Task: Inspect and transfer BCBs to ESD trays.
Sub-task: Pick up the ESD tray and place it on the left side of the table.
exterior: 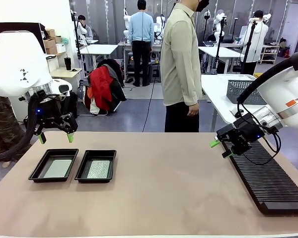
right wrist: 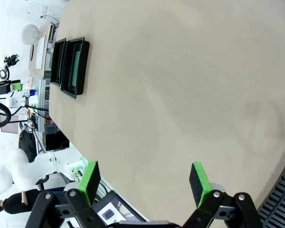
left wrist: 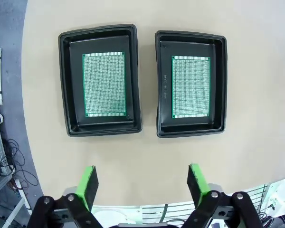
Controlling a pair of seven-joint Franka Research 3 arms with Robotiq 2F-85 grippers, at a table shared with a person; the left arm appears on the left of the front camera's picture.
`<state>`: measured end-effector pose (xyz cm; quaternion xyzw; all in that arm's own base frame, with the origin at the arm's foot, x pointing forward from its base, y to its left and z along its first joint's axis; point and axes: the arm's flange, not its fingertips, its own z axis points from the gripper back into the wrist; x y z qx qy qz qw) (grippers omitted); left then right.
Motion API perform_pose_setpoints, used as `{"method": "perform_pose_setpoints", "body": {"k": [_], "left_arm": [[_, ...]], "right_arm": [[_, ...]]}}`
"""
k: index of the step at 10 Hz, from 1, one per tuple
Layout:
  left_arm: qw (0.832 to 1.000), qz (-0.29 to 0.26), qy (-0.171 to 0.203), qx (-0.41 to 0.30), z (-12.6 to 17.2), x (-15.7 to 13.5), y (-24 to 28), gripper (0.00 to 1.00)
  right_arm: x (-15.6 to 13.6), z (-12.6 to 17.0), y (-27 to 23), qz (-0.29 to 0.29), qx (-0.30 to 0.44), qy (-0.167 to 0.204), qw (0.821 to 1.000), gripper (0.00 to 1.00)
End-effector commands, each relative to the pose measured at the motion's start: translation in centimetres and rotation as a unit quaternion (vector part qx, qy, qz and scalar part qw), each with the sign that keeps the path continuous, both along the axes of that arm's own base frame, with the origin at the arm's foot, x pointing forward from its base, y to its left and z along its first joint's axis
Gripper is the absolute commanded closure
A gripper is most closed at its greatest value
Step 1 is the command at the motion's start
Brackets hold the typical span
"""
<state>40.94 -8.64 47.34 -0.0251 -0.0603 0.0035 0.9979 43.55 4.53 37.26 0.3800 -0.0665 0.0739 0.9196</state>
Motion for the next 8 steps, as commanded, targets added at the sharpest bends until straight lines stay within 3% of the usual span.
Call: {"method": "perform_pose_setpoints", "body": {"k": [1, 8], "left_arm": [[1.0, 0.001, -0.001, 0.0, -0.3, -0.08, 0.08, 0.0], [1.0, 0.001, -0.001, 0.0, -0.3, -0.08, 0.08, 0.0]], "right_arm": [[0.01, 0.05, 0.04, -0.002, 0.001, 0.002, 1.0, 0.0], [0.01, 0.05, 0.04, -0.002, 0.001, 0.002, 1.0, 0.0]]}}
